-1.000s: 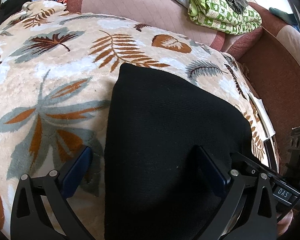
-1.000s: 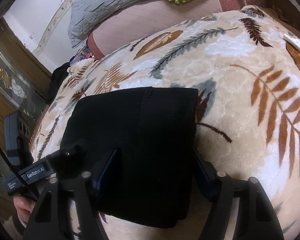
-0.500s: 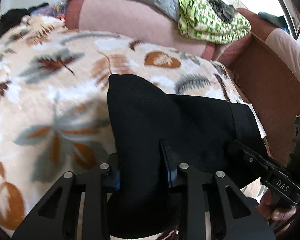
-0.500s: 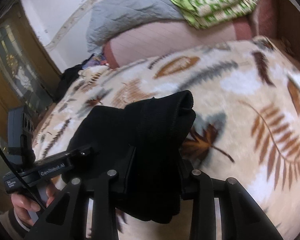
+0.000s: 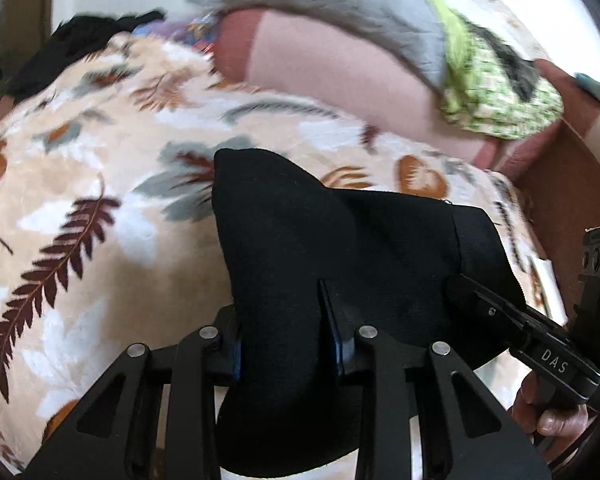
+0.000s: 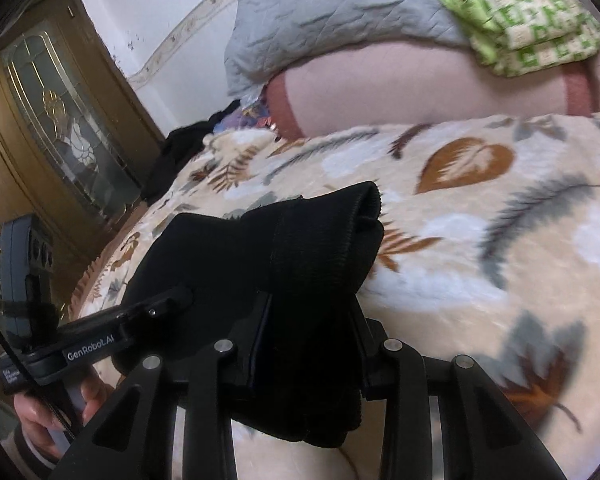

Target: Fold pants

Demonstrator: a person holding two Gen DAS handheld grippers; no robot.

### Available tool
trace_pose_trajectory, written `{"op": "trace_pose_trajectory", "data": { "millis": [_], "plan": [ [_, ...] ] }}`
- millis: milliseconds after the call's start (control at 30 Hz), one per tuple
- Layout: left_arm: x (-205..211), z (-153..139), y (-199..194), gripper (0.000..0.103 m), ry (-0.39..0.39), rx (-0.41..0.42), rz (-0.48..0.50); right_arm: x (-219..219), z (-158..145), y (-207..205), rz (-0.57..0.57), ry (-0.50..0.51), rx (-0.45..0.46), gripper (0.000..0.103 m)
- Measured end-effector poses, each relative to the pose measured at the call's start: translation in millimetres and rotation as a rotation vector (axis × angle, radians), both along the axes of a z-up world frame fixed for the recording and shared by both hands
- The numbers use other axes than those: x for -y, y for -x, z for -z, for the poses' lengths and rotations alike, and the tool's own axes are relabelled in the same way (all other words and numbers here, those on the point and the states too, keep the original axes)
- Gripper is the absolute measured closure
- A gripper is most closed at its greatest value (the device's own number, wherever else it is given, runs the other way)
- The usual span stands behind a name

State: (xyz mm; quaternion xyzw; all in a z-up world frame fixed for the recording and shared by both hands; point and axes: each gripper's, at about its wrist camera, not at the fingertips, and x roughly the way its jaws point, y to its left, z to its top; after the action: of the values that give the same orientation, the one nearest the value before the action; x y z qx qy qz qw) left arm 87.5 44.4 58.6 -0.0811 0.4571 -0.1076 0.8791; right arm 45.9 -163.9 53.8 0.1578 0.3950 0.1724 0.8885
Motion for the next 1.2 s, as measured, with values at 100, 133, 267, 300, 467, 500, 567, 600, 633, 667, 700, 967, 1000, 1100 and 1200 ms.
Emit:
{"op": "trace_pose_trajectory", "data": {
  "millis": [100,133,267,300,467,500,567,600,633,667,700,967,1000,1100,1200],
  "plan": [
    [-12.0,24.1,-11.2,0.054,-0.012,-0.066,-0.015,-9.2,27.9,-22.4,0.02,0.063,-0.083,0.059],
    [-16.5,27.2,-10.3,0.049,-0.003,-0.065,-0.021,-8.0,33.8,-24.9,0.03,0.075,-0.099,0.054],
    [-16.1,13.4,-2.3,0.04,-0.084,-0.012,-0.014,8.3,18.5,-6.6,0.059,0.068,-0.031,0.051],
    [-16.1,8.2,-1.2,0.04,-0.109,0.007,-0.018,10.1,10.1,-1.4,0.06,0.092,-0.003,0.051],
    [-15.9,-13.4,-3.1,0.033,-0.092,0.07,-0.014,3.2,-20.4,8.3,0.0,0.1,0.107,0.051],
    [-13.7,-13.6,-5.7,0.033,-0.091,0.069,-0.01,-0.5,-22.3,6.3,-0.013,0.105,0.115,0.051],
    [-8.8,-10.3,-12.4,0.033,-0.105,0.06,-0.005,-13.6,-22.7,1.4,-0.054,0.137,0.128,0.051],
    [-6.2,-5.9,-16.3,0.033,-0.117,0.053,-0.002,-18.8,-20.6,0.2,-0.071,0.155,0.131,0.051],
    [-4.0,-2.8,-19.2,0.033,-0.127,0.047,-0.003,-23.9,-16.4,-1.3,-0.088,0.175,0.131,0.051],
    [-2.6,2.4,-23.2,0.033,-0.142,0.035,-0.008,-27.9,-11.2,-3.1,-0.099,0.191,0.125,0.051],
    [-1.5,6.3,-25.6,0.033,-0.153,0.025,-0.013,-29.2,-7.0,-5.7,-0.103,0.193,0.115,0.051],
    [0.4,27.2,-38.3,0.02,-0.123,0.007,-0.032,-27.3,33.9,-27.9,-0.08,0.194,0.023,0.052],
    [1.3,27.7,-38.1,0.02,-0.126,0.011,-0.033,-29.4,33.7,-27.6,-0.08,0.206,0.029,0.051],
    [1.5,25.5,-36.8,0.02,-0.132,0.019,-0.034,-35.7,27.3,-21.3,-0.09,0.25,0.046,0.048],
    [-0.3,20.1,-31.0,0.02,-0.134,0.015,-0.039,-34.6,15.8,-7.7,-0.087,0.235,0.066,0.048]
  ]
}}
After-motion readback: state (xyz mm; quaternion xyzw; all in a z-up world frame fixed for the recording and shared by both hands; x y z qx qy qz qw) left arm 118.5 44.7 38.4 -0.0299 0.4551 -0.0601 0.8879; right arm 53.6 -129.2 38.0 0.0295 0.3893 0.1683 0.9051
